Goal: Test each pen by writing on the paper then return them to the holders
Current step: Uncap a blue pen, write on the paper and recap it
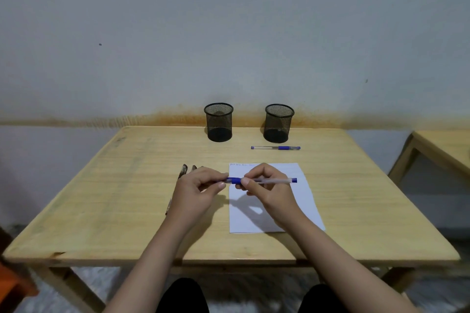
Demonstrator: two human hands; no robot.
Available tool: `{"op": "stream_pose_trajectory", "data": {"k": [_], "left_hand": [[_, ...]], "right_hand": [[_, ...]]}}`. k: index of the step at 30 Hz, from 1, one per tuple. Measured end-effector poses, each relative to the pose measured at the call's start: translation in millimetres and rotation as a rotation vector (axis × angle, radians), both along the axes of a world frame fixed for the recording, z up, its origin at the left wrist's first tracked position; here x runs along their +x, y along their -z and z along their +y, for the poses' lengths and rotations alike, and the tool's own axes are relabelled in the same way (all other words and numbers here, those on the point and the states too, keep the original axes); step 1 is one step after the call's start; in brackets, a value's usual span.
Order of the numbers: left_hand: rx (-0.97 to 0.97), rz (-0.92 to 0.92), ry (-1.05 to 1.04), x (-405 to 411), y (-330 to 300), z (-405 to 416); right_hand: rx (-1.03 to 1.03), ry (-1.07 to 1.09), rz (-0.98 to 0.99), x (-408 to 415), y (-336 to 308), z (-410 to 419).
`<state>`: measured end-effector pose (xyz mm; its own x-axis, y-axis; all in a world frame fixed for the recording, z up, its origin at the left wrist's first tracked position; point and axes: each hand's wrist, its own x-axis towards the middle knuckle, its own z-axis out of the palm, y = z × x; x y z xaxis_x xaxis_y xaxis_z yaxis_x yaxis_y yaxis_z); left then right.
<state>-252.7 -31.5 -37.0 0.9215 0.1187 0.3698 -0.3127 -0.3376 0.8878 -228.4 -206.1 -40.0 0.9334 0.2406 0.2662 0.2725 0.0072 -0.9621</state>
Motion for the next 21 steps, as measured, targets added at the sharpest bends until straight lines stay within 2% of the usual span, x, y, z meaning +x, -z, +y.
{"op": "stream_pose_trajectory", "data": {"k": [9, 11, 15, 17, 19, 21], "left_hand": [[-0.095, -0.045, 0.076, 8, 3, -19], [-0.115, -0.032, 0.118, 13, 3, -21], [-0.078, -0.013, 0.165, 22, 2, -29], [-0.110, 0.042, 0.163, 24, 7, -35], [-0.117, 0.101, 0.136, 27, 15, -42], [-0.016, 0.121, 0.075, 30, 24, -46]], "right_hand": [[0.039, 0.094, -0.066, -5, -1, -14], [-0.005, 0.031, -0.028, -3, -3, -24], [-0.068, -0.229, 0.120, 5, -8, -51], [-0.062, -0.235, 0.238, 7, -7, -58], [-0.094, -0.175, 0.277, 9, -5, -62], [-0.157, -0.087, 0.298, 11, -2, -65]]}}
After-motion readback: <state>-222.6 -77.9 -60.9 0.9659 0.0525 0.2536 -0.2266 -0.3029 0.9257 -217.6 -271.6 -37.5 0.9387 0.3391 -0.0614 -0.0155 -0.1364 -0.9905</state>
